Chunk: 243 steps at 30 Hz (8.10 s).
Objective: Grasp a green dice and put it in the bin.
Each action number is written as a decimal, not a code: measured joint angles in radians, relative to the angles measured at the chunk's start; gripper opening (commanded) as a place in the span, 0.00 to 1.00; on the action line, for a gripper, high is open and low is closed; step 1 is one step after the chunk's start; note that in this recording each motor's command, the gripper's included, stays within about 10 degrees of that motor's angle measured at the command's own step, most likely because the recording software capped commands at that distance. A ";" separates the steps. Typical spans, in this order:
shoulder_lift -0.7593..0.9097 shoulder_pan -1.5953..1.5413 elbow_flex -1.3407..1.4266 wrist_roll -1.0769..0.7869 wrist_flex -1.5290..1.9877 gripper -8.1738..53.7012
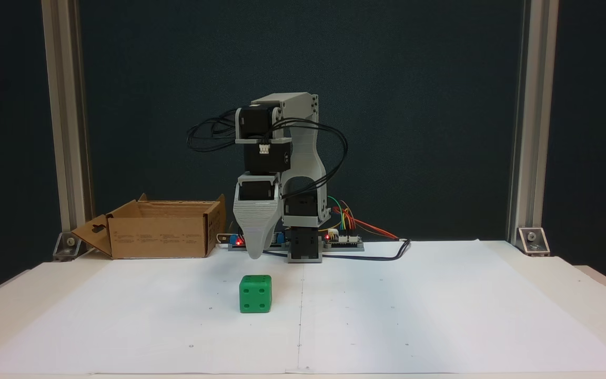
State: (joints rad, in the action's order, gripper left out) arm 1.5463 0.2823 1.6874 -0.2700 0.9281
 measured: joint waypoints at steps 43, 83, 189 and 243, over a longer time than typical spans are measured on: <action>-0.103 -0.002 0.106 -0.014 -0.239 0.84; -0.192 0.005 0.149 -0.044 -0.337 0.83; -0.285 1.603 -0.451 -0.230 -0.095 0.32; 0.709 -0.233 0.322 0.255 -0.497 0.85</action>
State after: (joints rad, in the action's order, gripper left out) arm 2.2550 0.0491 2.0095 -0.0153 0.4310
